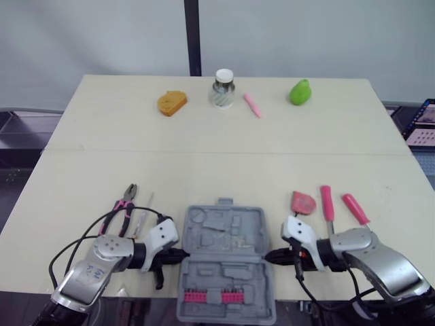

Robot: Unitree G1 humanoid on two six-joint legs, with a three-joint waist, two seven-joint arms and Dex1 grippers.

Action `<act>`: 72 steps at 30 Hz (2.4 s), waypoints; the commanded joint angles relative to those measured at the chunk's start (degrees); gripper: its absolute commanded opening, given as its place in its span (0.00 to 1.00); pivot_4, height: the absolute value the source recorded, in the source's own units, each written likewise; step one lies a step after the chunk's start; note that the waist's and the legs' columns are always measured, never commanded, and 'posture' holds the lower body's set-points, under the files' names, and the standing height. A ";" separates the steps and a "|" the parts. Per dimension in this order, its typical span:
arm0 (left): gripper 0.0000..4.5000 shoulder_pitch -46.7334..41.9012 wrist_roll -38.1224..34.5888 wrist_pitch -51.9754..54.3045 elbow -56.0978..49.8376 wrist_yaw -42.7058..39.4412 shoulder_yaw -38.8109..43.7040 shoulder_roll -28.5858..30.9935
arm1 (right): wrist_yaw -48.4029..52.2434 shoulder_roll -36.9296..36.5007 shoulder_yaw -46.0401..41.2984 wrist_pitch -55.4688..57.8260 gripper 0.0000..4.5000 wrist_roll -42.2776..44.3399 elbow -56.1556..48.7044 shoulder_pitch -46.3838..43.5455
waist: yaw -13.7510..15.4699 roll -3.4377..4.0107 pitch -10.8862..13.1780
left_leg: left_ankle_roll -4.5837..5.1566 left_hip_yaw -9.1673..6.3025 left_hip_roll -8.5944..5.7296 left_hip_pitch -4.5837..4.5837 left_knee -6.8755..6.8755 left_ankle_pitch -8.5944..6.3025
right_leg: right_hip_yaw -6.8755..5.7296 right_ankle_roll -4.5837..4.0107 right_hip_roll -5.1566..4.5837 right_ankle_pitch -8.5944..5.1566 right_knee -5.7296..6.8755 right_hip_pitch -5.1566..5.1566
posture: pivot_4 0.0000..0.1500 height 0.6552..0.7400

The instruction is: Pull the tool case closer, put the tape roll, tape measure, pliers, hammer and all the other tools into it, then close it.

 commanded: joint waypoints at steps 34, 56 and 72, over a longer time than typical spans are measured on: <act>0.50 14.63 -20.71 8.34 1.86 2.20 54.94 5.65 | 8.02 -10.56 -36.00 -11.46 0.52 10.82 32.79 1.35 | -0.30 -0.01 0.02 | 0.06 0.12 0.04 0.12 -0.03 -0.09 | 0.02 -0.02 0.05 -0.01 -0.06 0.10 | 1.00 1.00; 0.99 15.40 -17.85 -8.22 24.08 6.64 60.86 6.17 | 3.07 -11.18 -37.04 -29.25 0.99 2.22 67.88 -11.75 | -1.84 0.03 0.04 | -0.29 0.18 0.12 0.12 -0.06 -0.43 | 0.06 -0.07 0.04 -0.03 -0.05 0.01 | 1.00 1.00; 0.99 12.11 -19.55 -6.07 12.30 3.18 49.33 8.40 | 7.08 -7.24 -29.95 -15.48 0.99 8.89 34.11 -10.36 | -1.73 0.09 0.07 | -0.34 0.19 0.17 0.13 -0.06 -0.45 | 0.08 -0.08 0.06 -0.03 -0.02 -0.01 | 1.00 1.00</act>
